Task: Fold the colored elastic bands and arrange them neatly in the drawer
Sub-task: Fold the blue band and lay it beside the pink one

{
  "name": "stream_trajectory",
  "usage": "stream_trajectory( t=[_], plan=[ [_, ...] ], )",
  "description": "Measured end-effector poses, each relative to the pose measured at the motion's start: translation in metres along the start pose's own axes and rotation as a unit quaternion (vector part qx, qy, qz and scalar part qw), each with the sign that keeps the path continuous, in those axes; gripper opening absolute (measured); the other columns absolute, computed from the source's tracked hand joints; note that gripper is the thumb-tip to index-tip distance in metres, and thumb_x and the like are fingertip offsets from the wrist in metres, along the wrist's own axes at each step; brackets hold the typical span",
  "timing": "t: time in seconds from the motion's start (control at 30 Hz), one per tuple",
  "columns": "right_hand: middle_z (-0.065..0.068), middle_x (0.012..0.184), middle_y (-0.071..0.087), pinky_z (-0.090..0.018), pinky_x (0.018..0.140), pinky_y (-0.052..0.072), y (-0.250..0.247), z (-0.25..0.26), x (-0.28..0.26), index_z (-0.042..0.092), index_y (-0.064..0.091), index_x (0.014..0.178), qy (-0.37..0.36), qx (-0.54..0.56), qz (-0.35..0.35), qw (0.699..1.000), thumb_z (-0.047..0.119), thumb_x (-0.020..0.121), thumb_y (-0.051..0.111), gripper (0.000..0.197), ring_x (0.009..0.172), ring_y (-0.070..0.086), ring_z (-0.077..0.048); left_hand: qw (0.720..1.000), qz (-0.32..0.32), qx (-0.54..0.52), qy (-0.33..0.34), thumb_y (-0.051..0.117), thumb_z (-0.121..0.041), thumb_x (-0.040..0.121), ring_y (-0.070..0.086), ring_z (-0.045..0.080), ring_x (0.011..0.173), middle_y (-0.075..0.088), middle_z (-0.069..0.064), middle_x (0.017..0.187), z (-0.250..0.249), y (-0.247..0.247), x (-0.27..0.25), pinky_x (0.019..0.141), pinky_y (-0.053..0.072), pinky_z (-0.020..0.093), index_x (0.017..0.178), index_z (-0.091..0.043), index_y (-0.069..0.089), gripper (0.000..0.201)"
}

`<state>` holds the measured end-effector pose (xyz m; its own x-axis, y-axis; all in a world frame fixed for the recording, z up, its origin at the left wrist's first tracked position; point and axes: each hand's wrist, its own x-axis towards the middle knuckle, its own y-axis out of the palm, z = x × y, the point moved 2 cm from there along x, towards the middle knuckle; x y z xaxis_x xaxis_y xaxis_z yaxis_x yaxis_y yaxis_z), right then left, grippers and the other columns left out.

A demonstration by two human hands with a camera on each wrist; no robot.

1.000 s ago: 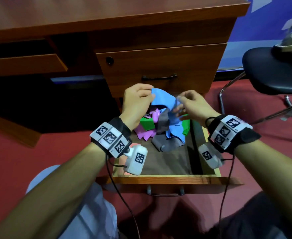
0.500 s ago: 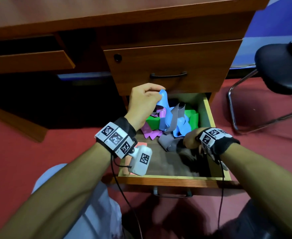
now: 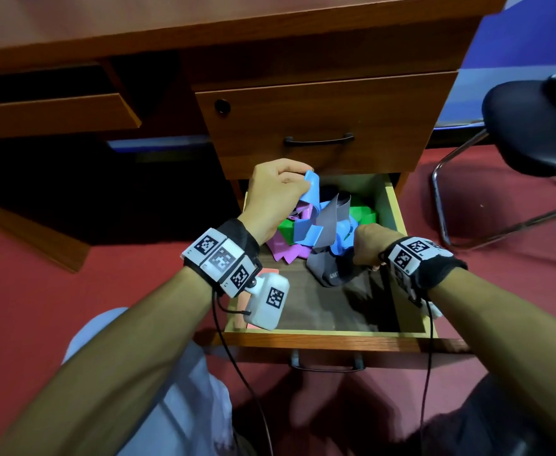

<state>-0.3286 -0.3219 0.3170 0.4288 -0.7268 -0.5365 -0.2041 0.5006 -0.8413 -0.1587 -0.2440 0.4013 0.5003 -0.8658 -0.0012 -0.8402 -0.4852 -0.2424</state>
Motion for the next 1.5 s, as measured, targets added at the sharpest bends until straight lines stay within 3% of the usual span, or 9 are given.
stream_trajectory(
  t=[0.13, 0.33, 0.57, 0.7, 0.8, 1.0, 1.13, 1.23, 1.5],
  plan=[
    [-0.005, 0.073, 0.048, -0.029, 0.064, 0.045, 0.005, -0.002, 0.008, 0.012, 0.047, 0.076, -0.009, 0.029, -0.039, 0.999, 0.028, 0.084, 0.065, 0.025, 0.078, 0.056, -0.029, 1.0, 0.011, 0.013, -0.001, 0.07, 0.0, 0.08, 0.075, 0.024, 0.087, 0.079, 0.004, 0.083, 0.001, 0.001, -0.001, 0.079, 0.062, 0.042, 0.091, -0.017, 0.079, 0.022],
    [-0.012, 0.096, 0.06, -0.034, 0.069, 0.052, 0.003, -0.004, 0.011, 0.004, 0.055, 0.106, -0.055, 0.074, -0.069, 0.993, 0.032, 0.082, 0.075, 0.042, 0.091, 0.061, -0.032, 1.0, 0.015, 0.025, 0.003, 0.071, 0.001, 0.082, 0.07, 0.012, 0.076, 0.078, 0.006, 0.083, 0.002, 0.001, -0.001, 0.073, 0.059, 0.033, 0.093, -0.013, 0.079, 0.02],
    [-0.006, 0.095, 0.056, -0.03, 0.067, 0.04, -0.002, -0.006, 0.008, 0.011, 0.053, 0.102, -0.087, 0.077, -0.085, 0.99, 0.032, 0.074, 0.087, 0.049, 0.088, 0.054, -0.025, 1.0, 0.014, 0.026, -0.001, 0.07, 0.003, 0.082, 0.071, 0.012, 0.075, 0.078, 0.003, 0.081, 0.002, 0.001, 0.002, 0.072, 0.058, 0.032, 0.085, -0.018, 0.078, 0.023],
    [-0.006, 0.091, 0.063, -0.028, 0.055, 0.044, -0.006, -0.009, 0.004, 0.014, 0.056, 0.1, -0.083, 0.074, -0.061, 0.992, 0.021, 0.075, 0.084, 0.038, 0.078, 0.061, -0.023, 1.0, 0.009, 0.025, 0.001, 0.07, 0.005, 0.082, 0.07, 0.012, 0.075, 0.078, 0.004, 0.085, 0.001, -0.001, 0.001, 0.076, 0.06, 0.034, 0.084, -0.018, 0.078, 0.024],
    [-0.009, 0.096, 0.066, -0.031, 0.065, 0.051, -0.005, -0.011, 0.002, 0.007, 0.062, 0.11, -0.065, 0.041, -0.05, 0.996, 0.023, 0.076, 0.081, 0.041, 0.085, 0.064, -0.026, 1.0, 0.01, 0.026, 0.003, 0.068, 0.007, 0.082, 0.069, 0.012, 0.072, 0.077, 0.008, 0.085, 0.0, -0.001, 0.0, 0.07, 0.058, 0.03, 0.085, -0.014, 0.078, 0.024],
    [-0.01, 0.091, 0.059, -0.029, 0.07, 0.043, 0.001, -0.017, 0.0, 0.011, 0.057, 0.089, -0.028, 0.016, -0.052, 0.998, 0.035, 0.088, 0.072, 0.029, 0.084, 0.056, -0.027, 0.999, 0.01, 0.043, -0.006, 0.07, 0.004, 0.082, 0.072, 0.014, 0.077, 0.077, 0.0, 0.079, 0.001, -0.001, 0.0, 0.079, 0.061, 0.036, 0.082, -0.02, 0.077, 0.025],
    [-0.02, 0.115, 0.061, -0.031, 0.08, 0.053, 0.002, -0.016, 0.0, 0.005, 0.058, 0.113, -0.026, 0.051, -0.05, 0.997, 0.046, 0.1, 0.05, 0.044, 0.103, 0.061, -0.034, 0.999, 0.005, 0.052, -0.01, 0.071, 0.0, 0.082, 0.075, 0.021, 0.087, 0.078, 0.001, 0.08, 0.0, 0.0, -0.001, 0.083, 0.062, 0.046, 0.082, -0.023, 0.078, 0.024],
    [-0.019, 0.099, 0.062, -0.027, 0.04, 0.051, -0.008, -0.016, -0.003, 0.005, 0.05, 0.102, -0.017, 0.166, -0.052, 0.985, 0.044, 0.103, 0.047, 0.04, 0.065, 0.069, -0.032, 0.999, 0.005, 0.049, -0.012, 0.07, 0.004, 0.082, 0.072, 0.017, 0.08, 0.078, 0.006, 0.083, -0.001, -0.001, -0.001, 0.082, 0.061, 0.045, 0.082, -0.02, 0.076, 0.025],
    [-0.01, 0.06, 0.052, -0.028, 0.048, 0.042, -0.026, -0.026, 0.001, 0.006, 0.055, 0.068, -0.016, 0.348, -0.181, 0.92, 0.035, 0.104, 0.047, 0.047, 0.049, 0.053, -0.026, 0.998, -0.001, 0.055, -0.019, 0.07, 0.002, 0.082, 0.072, 0.014, 0.079, 0.077, 0.0, 0.08, 0.001, 0.0, 0.001, 0.081, 0.062, 0.042, 0.079, -0.023, 0.076, 0.026]
  ],
)
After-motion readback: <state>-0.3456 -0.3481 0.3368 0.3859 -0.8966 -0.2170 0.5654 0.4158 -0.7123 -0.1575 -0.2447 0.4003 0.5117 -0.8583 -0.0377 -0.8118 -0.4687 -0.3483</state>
